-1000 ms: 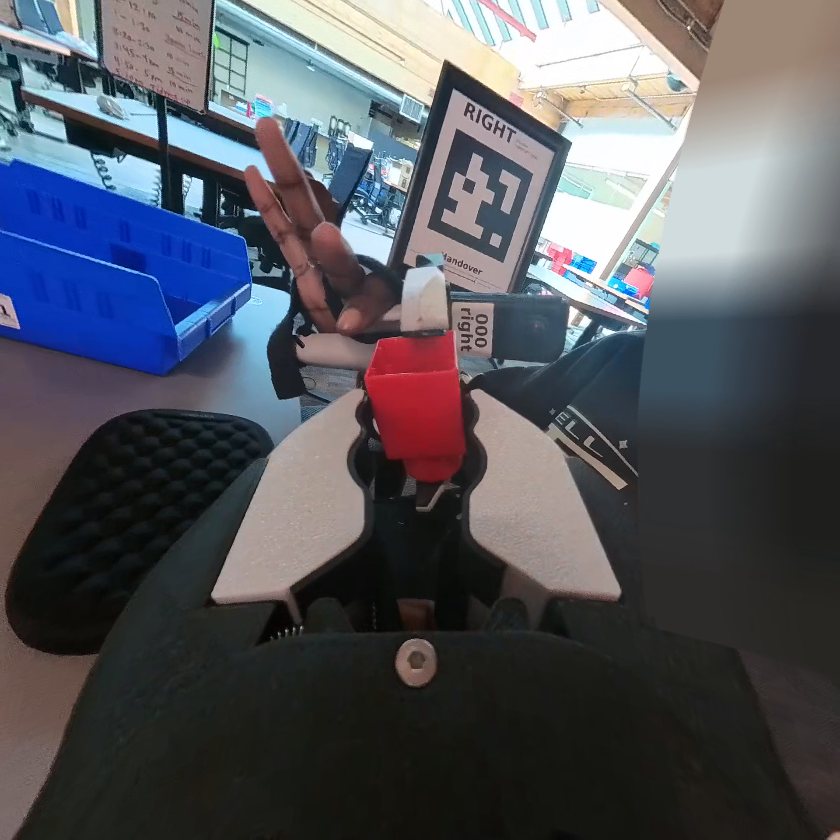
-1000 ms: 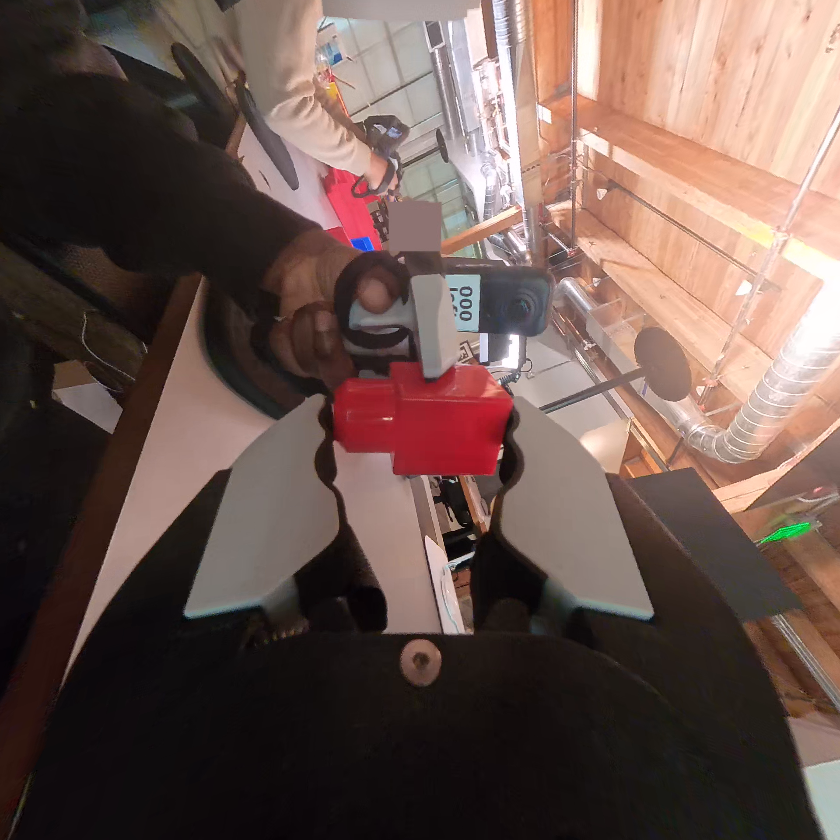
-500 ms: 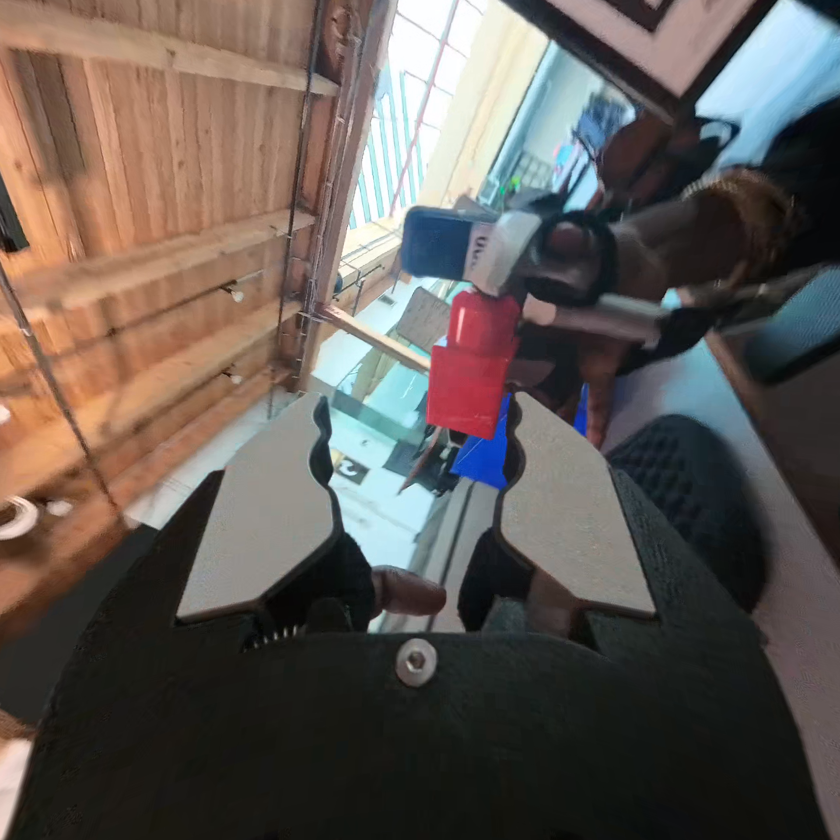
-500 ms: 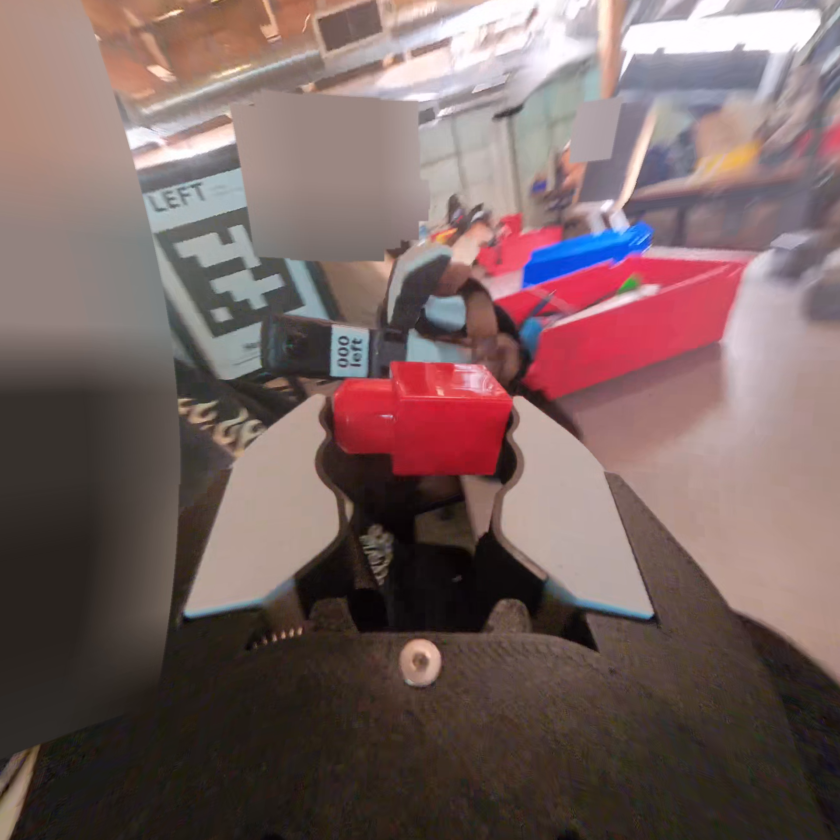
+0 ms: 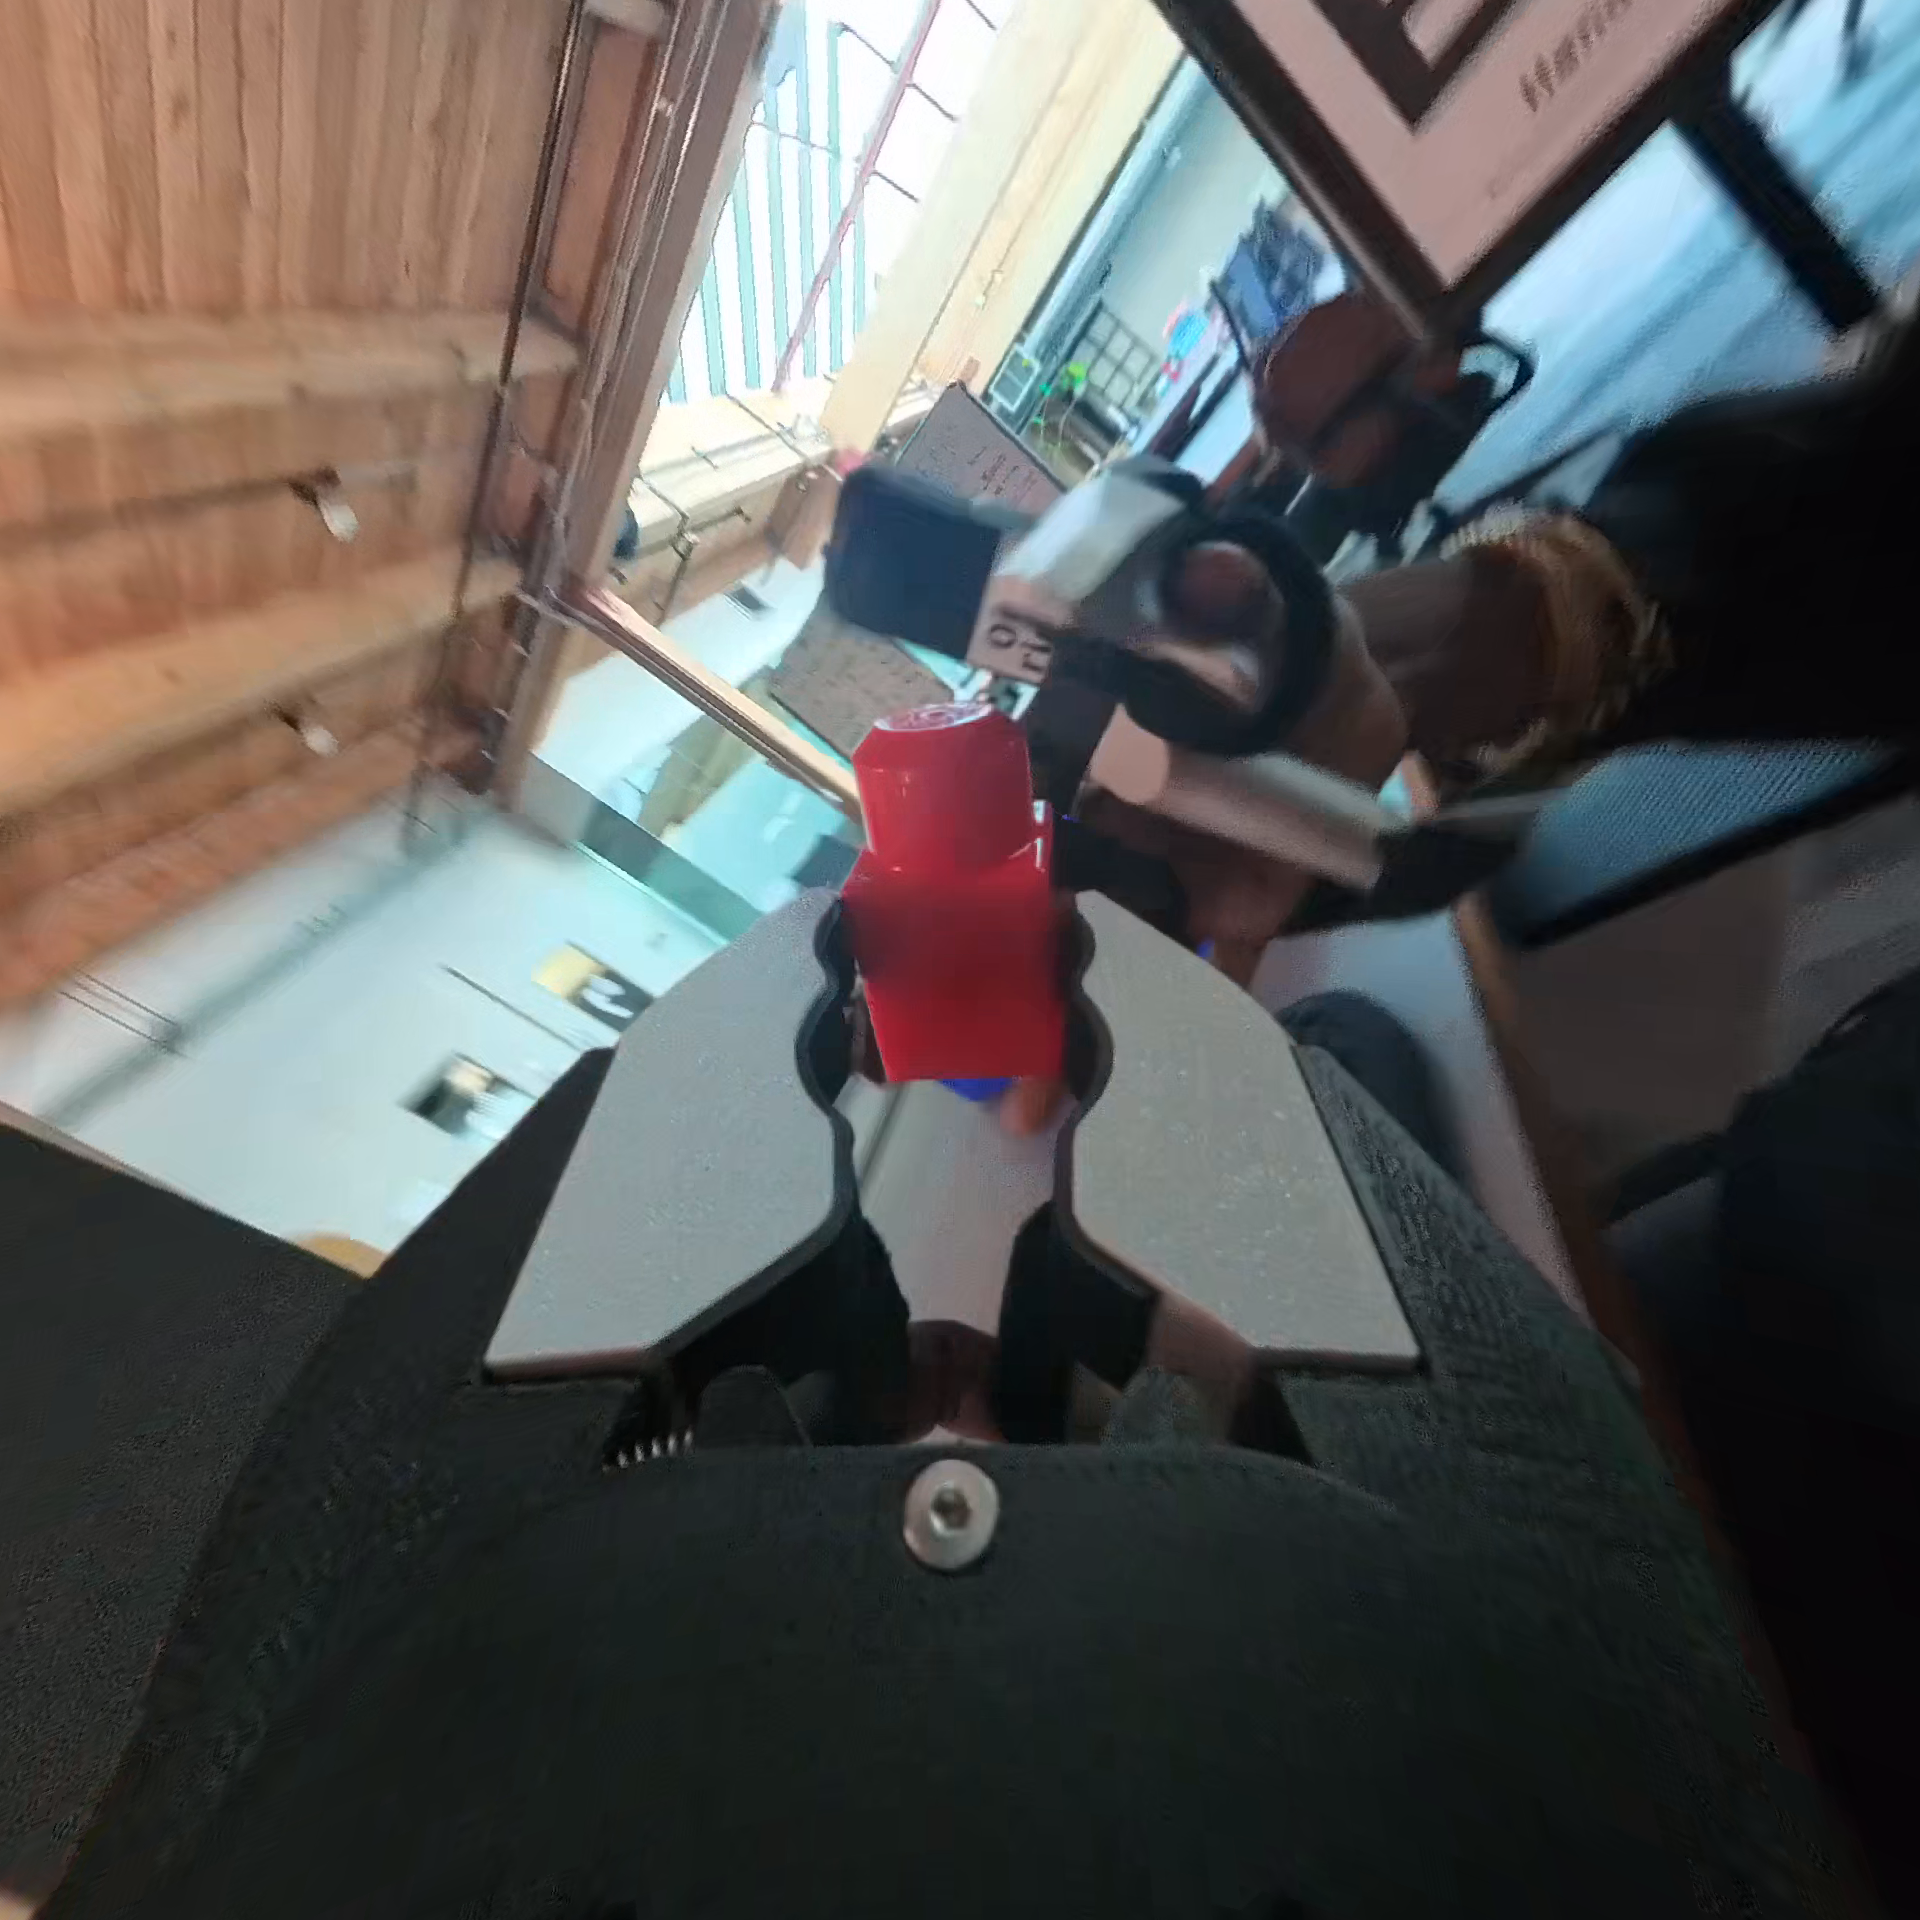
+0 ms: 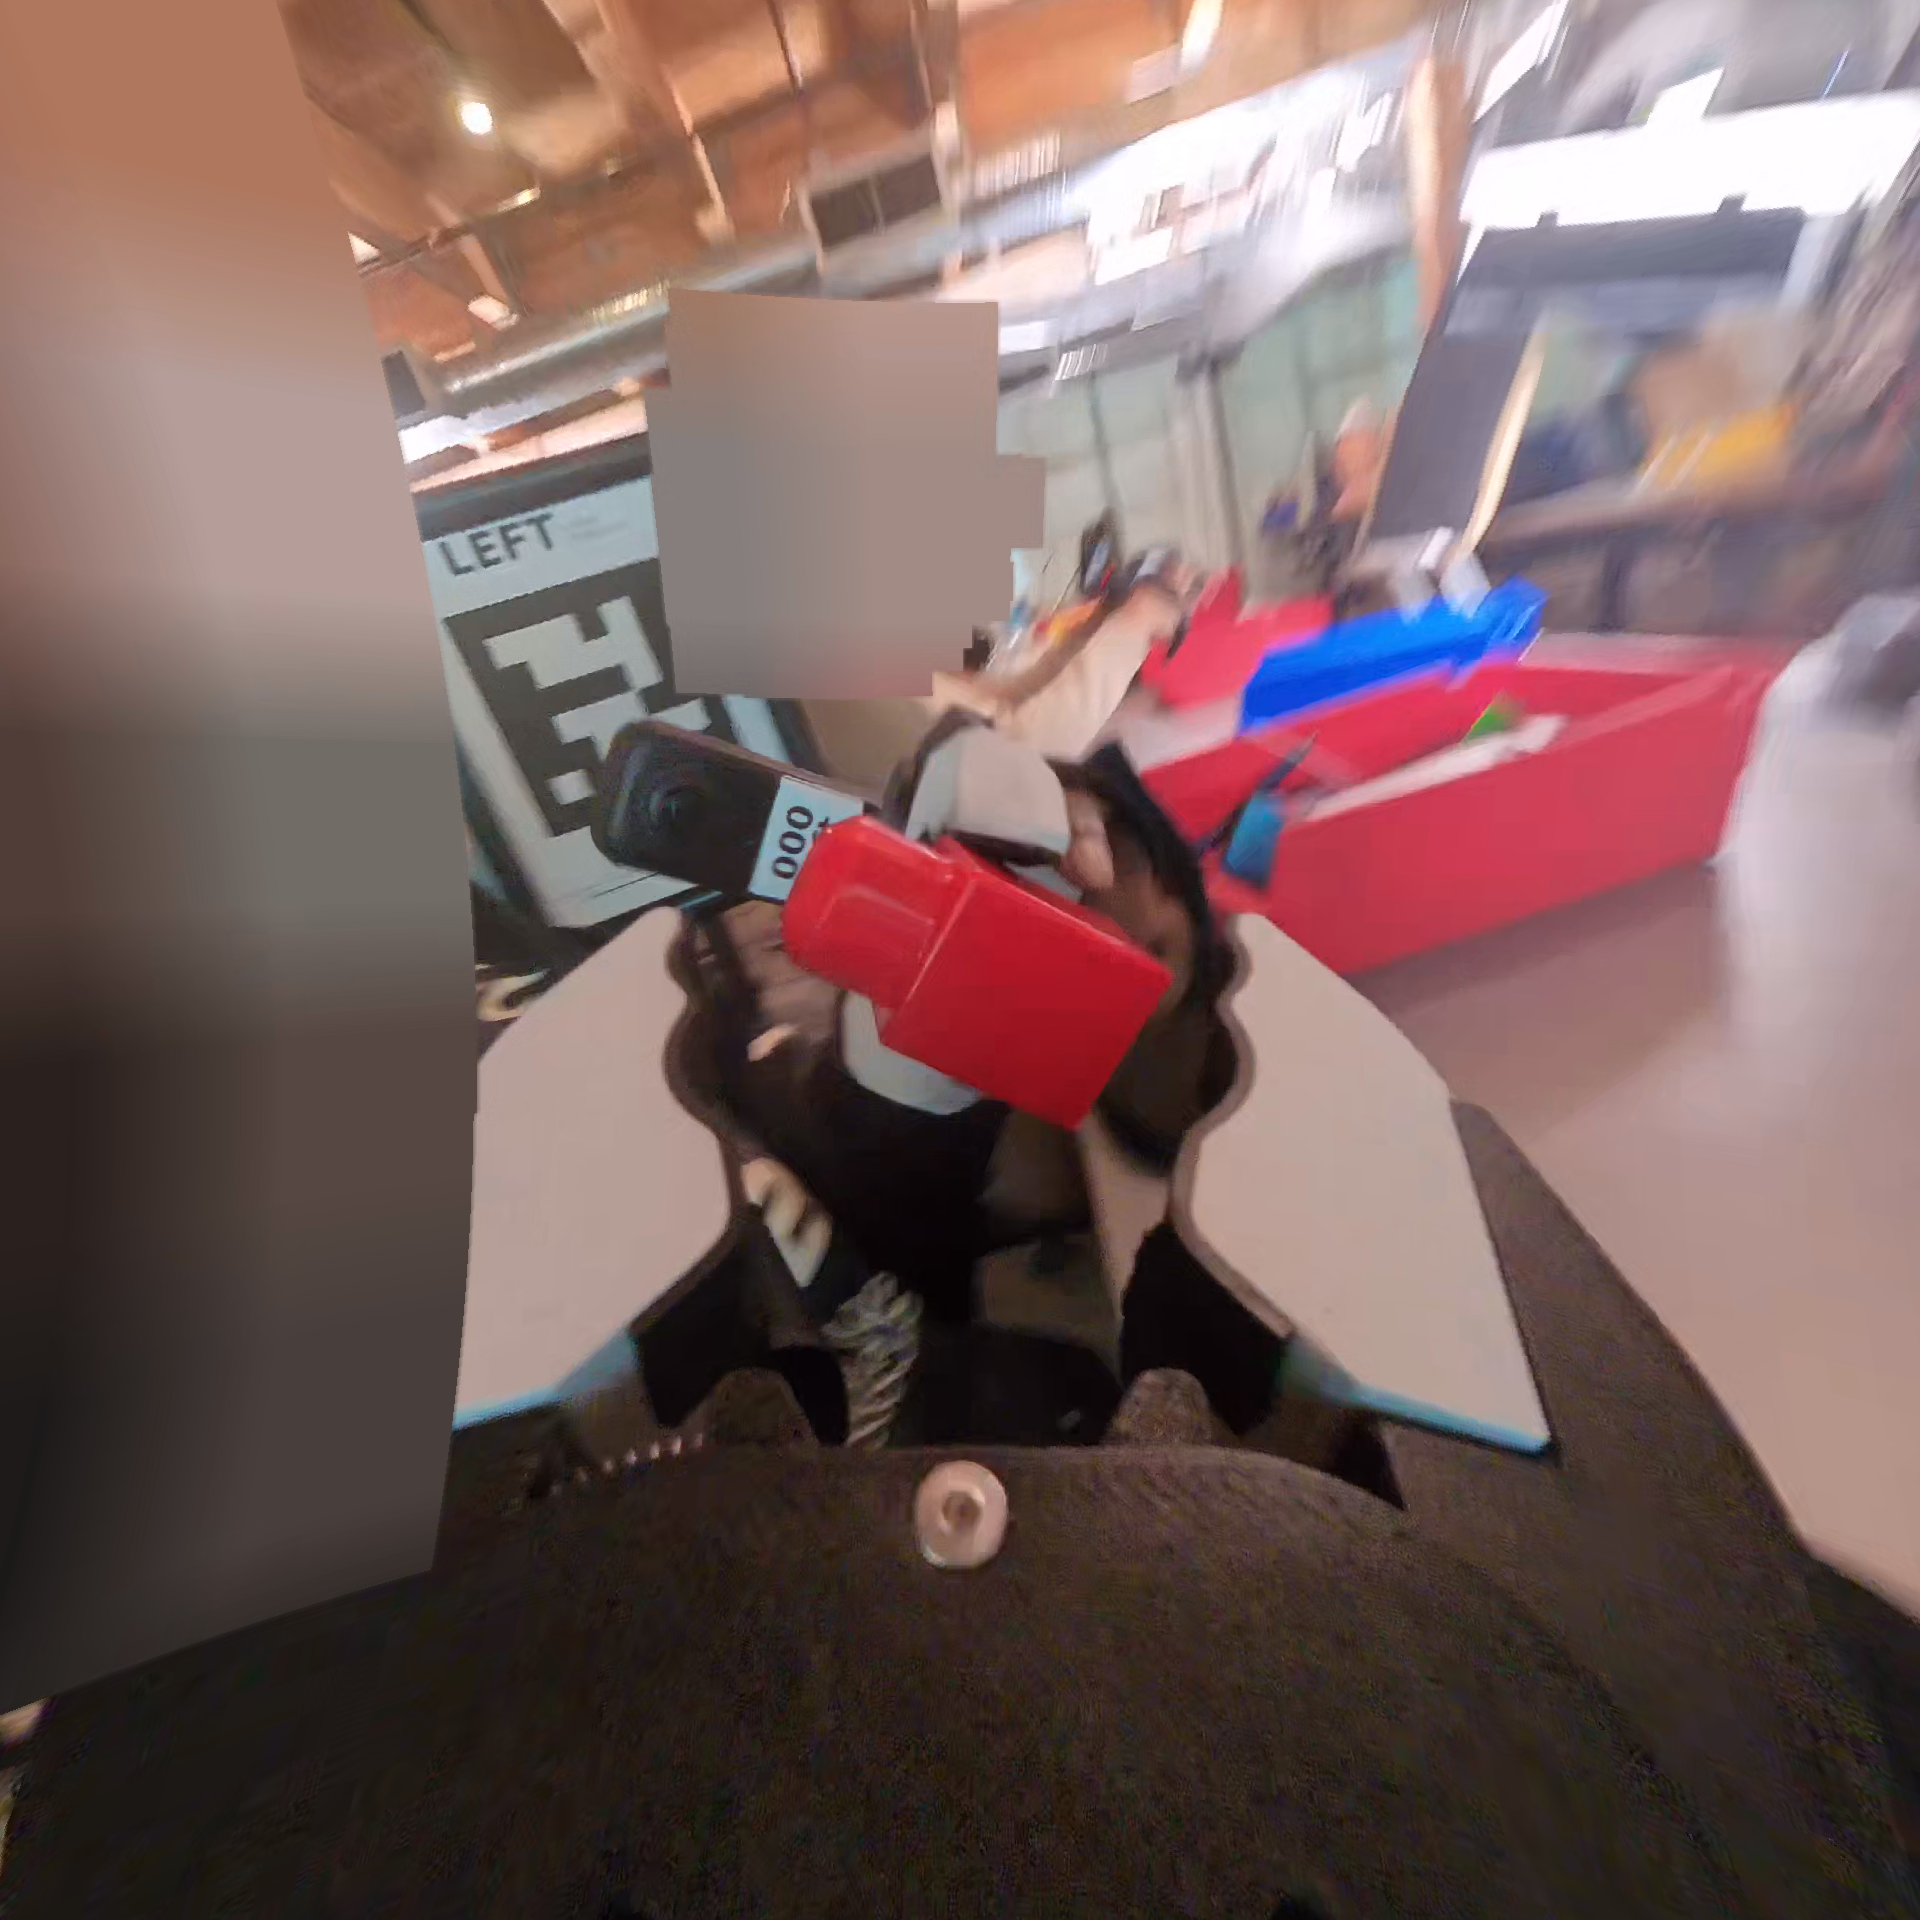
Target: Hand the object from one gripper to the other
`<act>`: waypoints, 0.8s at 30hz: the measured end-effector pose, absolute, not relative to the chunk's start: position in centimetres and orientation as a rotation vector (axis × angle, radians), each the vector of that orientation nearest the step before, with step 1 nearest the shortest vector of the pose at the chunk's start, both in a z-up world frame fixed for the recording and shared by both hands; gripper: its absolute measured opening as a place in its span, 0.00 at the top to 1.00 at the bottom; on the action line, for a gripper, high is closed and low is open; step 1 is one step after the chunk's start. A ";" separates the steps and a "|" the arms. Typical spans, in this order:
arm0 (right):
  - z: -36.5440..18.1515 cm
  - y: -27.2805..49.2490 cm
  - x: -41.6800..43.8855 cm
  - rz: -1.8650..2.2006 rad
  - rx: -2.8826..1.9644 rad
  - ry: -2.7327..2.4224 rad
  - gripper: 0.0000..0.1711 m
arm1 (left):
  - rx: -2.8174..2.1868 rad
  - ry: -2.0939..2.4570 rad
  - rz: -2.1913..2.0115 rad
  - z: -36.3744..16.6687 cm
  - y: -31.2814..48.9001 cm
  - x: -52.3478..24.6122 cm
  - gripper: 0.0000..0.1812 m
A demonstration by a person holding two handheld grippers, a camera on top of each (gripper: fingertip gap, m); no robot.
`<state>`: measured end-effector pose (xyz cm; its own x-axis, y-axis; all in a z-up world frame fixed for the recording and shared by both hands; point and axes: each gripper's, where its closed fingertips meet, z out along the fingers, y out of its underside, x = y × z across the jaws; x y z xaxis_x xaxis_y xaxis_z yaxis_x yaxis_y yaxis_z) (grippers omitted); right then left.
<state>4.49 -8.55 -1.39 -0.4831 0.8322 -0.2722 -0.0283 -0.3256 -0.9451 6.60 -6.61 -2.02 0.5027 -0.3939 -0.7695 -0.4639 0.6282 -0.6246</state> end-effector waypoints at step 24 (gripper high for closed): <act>-3.6 -8.6 4.0 0.408 -0.162 -1.414 0.58 | -1.491 0.889 -1.304 -4.1 -8.8 8.4 0.79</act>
